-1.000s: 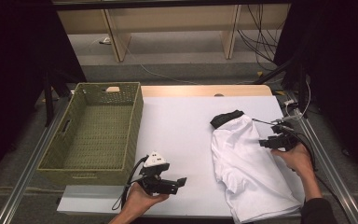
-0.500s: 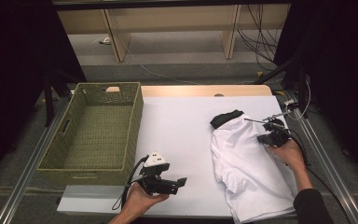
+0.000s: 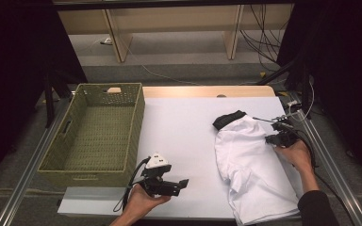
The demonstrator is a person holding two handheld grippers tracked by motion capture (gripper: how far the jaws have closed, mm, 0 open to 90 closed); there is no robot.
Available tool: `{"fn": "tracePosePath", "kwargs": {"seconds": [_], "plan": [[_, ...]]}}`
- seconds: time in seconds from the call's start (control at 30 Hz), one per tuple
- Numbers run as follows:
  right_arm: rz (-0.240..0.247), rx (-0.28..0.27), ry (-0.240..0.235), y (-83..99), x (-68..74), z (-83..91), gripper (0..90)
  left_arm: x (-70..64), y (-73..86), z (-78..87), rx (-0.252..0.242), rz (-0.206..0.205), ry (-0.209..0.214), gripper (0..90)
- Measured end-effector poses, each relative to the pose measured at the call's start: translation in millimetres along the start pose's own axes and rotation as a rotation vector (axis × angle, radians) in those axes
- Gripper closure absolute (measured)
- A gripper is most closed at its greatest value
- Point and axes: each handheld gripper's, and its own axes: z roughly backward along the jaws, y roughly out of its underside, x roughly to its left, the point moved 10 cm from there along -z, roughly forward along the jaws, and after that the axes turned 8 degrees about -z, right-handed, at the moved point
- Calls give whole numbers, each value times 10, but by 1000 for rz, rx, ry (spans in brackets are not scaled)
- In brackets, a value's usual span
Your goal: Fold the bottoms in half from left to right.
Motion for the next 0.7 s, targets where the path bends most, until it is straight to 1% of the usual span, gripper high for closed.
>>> {"fn": "tracePosePath", "kwargs": {"seconds": [0.07,0.1,0.17,0.23,0.3,0.37,0.43,0.47,0.53,0.57,0.63,0.7], "plan": [[-4,-27,-5,-39,10,61,689,5,0,1,1,3,-1,162],[-15,-52,-11,-72,23,114,632,6,-2,1,0,3,-2,162],[-24,-75,-20,-101,44,179,548,6,-8,1,-2,1,-2,162],[-26,-89,-23,-105,65,230,497,2,-22,-7,-5,7,-1,162],[-32,-79,-26,-78,76,249,456,-6,-44,-24,-8,16,6,163],[-35,-74,-23,-40,83,271,429,-23,-76,-53,-10,30,29,162],[-34,-80,-17,-13,86,305,422,-30,-119,-89,-11,40,48,163],[-39,-95,-22,-4,95,331,423,-31,-139,-109,-9,41,52,163],[-45,-116,-54,23,147,374,419,-25,-182,-159,-4,44,59,162],[-37,-110,-60,53,182,390,409,-21,-195,-180,-3,48,60,163],[-17,-108,-52,80,217,406,393,-17,-224,-238,5,60,71,163],[-8,-118,-49,92,242,421,386,-17,-250,-297,12,66,75,164]]}}
